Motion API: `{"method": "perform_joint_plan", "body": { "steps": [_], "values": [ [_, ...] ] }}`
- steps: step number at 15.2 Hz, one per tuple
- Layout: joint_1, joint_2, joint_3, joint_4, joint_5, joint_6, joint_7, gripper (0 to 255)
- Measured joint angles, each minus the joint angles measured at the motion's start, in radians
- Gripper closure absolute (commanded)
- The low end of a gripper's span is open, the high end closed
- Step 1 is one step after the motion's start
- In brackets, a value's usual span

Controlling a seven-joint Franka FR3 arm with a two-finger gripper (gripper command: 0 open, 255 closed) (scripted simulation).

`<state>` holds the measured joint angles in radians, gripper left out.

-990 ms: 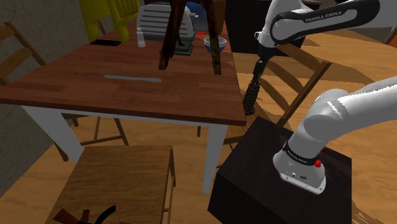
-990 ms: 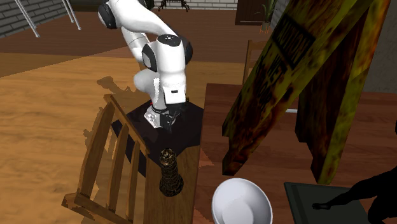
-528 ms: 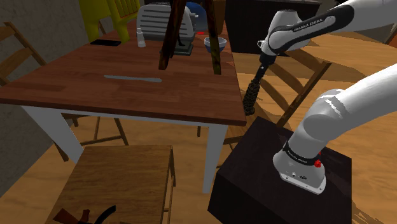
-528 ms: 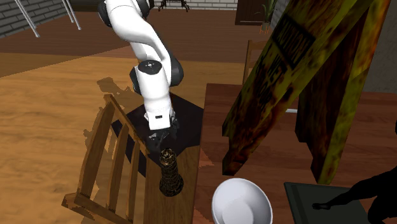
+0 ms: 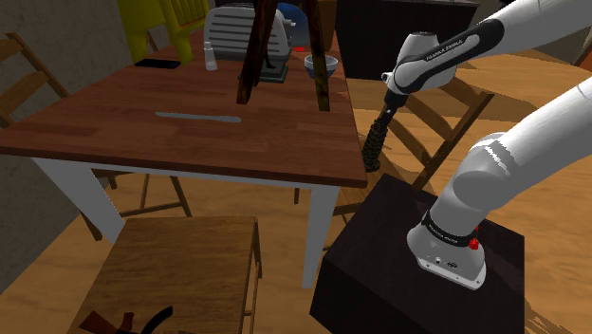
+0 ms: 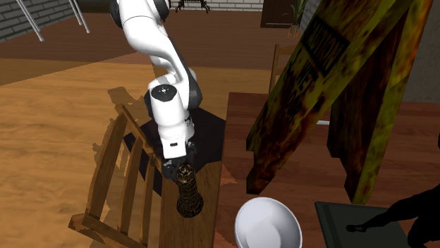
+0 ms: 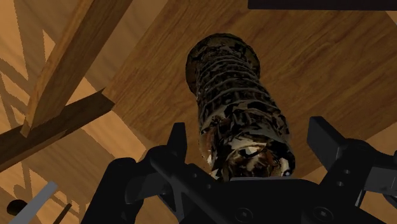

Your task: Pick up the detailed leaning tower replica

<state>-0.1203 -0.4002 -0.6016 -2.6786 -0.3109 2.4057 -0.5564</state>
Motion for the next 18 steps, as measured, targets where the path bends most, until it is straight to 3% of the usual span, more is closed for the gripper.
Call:
{"method": "perform_joint_plan", "body": {
  "steps": [1,2,12,18],
  "values": [
    [0.001,0.007,-0.003,-0.006,0.000,0.012,-0.001,0],
    [0.002,0.011,-0.004,-0.007,0.001,0.018,-0.001,255],
    [0.003,0.014,-0.006,-0.007,0.001,0.025,-0.002,255],
    [-0.008,-0.044,0.021,0.022,-0.004,-0.065,0.008,255]
  ]
}}
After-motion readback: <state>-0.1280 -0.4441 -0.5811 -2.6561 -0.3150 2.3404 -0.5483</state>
